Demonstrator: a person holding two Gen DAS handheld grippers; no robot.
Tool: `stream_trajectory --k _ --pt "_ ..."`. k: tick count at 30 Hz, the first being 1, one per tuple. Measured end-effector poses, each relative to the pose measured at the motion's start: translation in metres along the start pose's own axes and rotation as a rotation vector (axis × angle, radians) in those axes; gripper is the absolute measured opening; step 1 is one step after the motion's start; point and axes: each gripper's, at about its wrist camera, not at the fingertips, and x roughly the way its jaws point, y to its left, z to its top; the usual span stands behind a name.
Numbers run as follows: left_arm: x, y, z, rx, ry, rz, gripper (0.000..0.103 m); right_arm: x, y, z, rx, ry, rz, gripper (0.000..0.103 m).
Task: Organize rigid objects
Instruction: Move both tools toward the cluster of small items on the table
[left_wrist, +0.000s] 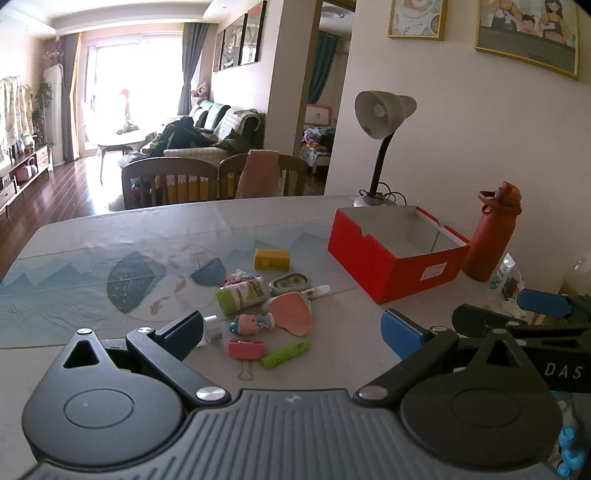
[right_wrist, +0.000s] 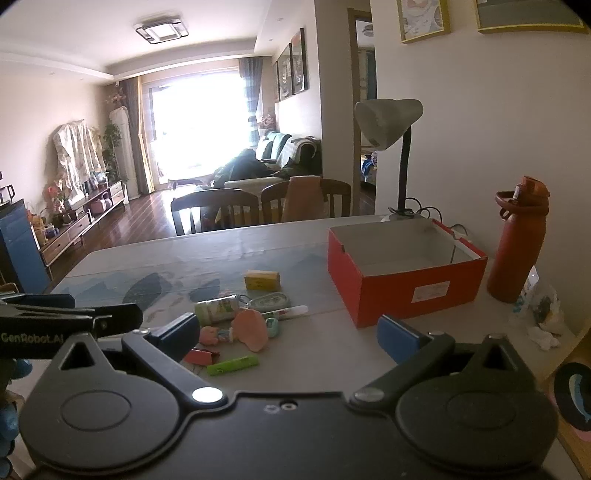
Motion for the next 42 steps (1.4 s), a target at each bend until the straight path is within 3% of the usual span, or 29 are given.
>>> stream_trajectory --k 26,27,42 --pt "0.012 0.01 0.005 -0.012 0.008 0.005 0.103 0.014 0.015 0.007 -0.047 -0.001 0.036 0.102" --pt "0.012 0.01 0.005 0.053 0.024 -0.114 0.103 0.015 0.015 0.008 -0.055 -0.003 0.037 0.102" --pt "0.044 0.026 0.006 0.0 0.079 -0.087 0.103 0.059 0.014 0.01 -0.104 0.05 0.127 0.1"
